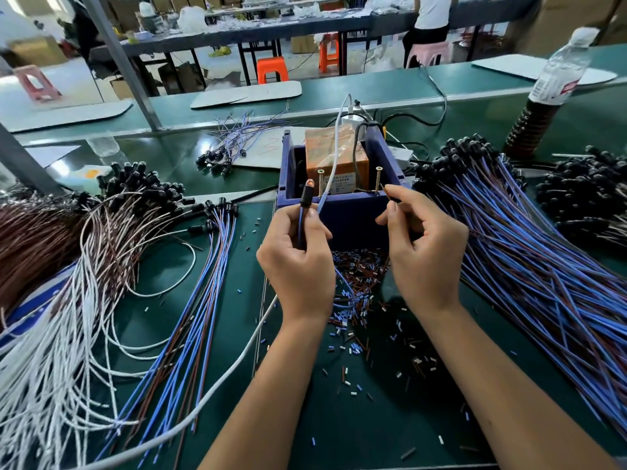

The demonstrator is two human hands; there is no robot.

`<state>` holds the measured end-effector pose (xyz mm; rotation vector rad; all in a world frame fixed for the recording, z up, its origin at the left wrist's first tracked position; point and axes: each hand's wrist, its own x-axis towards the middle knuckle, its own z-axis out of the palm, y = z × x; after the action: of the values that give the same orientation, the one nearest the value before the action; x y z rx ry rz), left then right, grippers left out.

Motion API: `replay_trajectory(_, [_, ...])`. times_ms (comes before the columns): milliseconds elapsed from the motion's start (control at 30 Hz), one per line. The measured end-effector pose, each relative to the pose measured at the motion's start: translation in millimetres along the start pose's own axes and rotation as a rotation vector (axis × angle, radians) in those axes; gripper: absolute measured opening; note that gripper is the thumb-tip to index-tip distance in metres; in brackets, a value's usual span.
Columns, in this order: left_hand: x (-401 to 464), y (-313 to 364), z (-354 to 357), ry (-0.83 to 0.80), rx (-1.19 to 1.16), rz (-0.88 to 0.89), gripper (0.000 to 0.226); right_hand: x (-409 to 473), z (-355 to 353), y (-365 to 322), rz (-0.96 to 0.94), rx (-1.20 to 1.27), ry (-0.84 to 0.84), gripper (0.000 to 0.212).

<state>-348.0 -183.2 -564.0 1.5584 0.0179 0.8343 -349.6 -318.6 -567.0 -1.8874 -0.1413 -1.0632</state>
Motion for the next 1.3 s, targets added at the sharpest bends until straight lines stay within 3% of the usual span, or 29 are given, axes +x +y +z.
replay_trajectory(133, [1.3,0.4,0.3,0.061,0.005,-0.027,0.021,0.2,1.9,1.7,0.006,-0.002,0.005,0.022])
replay_trajectory(500, [2.1,-0.4,-0.2,0.013,0.042,-0.027,0.025,-0.7,2.4,2.5,-0.035,-0.044,-0.013,0.022])
replay_trajectory(733, [-0.1,9.3,-5.4,0.140,0.035,0.102,0.017,-4.9,-4.0,2.2,0.024,0.076,-0.005,0.021])
replay_trajectory(967, [-21.0,48.6,35.6,-0.093,-0.118,0.037,0.017,4.2,-44.6,8.9,0.245,0.149,0.114,0.020])
replay_trajectory(1100, [-32.4,81.7,88.5,-0.335,-0.090,-0.016,0.014,31.7,-109.3,23.6,0.415,0.138,0.337,0.021])
replay_trajectory(1200, [-35.4,102.1,122.5,-0.436,-0.132,-0.138,0.019,47.9,-156.9,18.2,0.149,-0.207,0.507,0.029])
replay_trajectory(1300, [-33.3,121.5,151.5,-0.525,-0.302,-0.433,0.027,49.3,-177.1,8.1,-0.167,-0.390,0.290,0.034])
